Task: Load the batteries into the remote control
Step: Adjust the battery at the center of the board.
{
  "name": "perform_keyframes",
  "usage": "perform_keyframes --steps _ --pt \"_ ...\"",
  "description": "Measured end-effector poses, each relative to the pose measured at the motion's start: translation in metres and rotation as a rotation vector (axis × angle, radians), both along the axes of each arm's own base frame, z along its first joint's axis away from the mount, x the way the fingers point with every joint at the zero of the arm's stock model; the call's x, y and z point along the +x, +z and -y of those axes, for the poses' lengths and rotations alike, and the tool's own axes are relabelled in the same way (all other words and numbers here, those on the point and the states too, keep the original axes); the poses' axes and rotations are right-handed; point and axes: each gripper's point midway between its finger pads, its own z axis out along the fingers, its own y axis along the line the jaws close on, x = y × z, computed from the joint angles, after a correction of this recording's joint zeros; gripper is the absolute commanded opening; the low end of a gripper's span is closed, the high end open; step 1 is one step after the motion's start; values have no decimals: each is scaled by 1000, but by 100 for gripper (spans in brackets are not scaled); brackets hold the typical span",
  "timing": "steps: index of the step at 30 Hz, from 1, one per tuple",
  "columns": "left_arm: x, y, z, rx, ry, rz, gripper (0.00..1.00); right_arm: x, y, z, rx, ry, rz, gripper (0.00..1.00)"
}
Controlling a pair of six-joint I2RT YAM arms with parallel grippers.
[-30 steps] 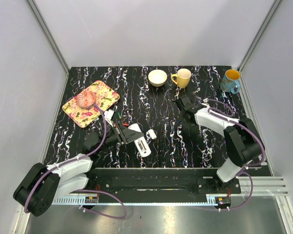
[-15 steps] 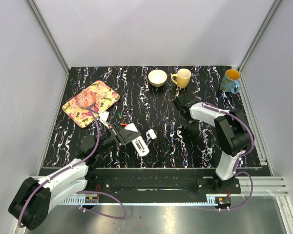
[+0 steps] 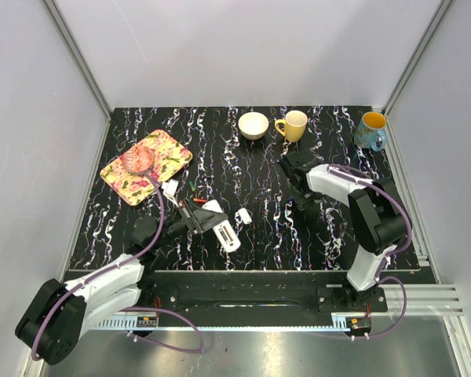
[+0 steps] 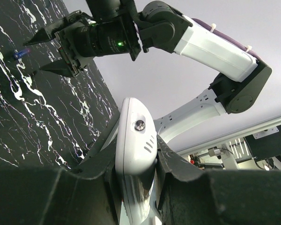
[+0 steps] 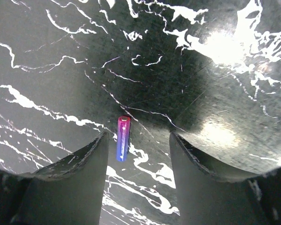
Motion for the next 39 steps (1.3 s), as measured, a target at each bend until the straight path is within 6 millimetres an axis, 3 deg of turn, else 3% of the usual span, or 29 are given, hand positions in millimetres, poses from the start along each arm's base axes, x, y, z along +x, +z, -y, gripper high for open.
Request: perform_keyframes --steps 5,10,13,16,18,21,31,39 --pt "0 1 0 -1 0 2 0 -1 31 0 -51 208 15 59" --pt "-2 5 -2 -6 2 20 0 15 67 -17 -150 697 97 69" --pt "-2 3 -2 1 4 19 0 14 64 -32 -174 984 107 72" --pt "-2 1 -1 8 4 19 0 12 46 -39 -192 1160 49 75" --pt "-1 -1 -1 12 3 15 0 9 32 -39 -202 1231 6 83" --pt "-1 -2 -1 16 2 13 0 6 20 -38 -219 1299 -34 84" --pt "-1 -3 -1 21 4 19 0 27 15 -41 -289 1404 -58 81" --pt "1 -8 0 34 3 6 0 33 7 -30 -299 1398 -85 81"
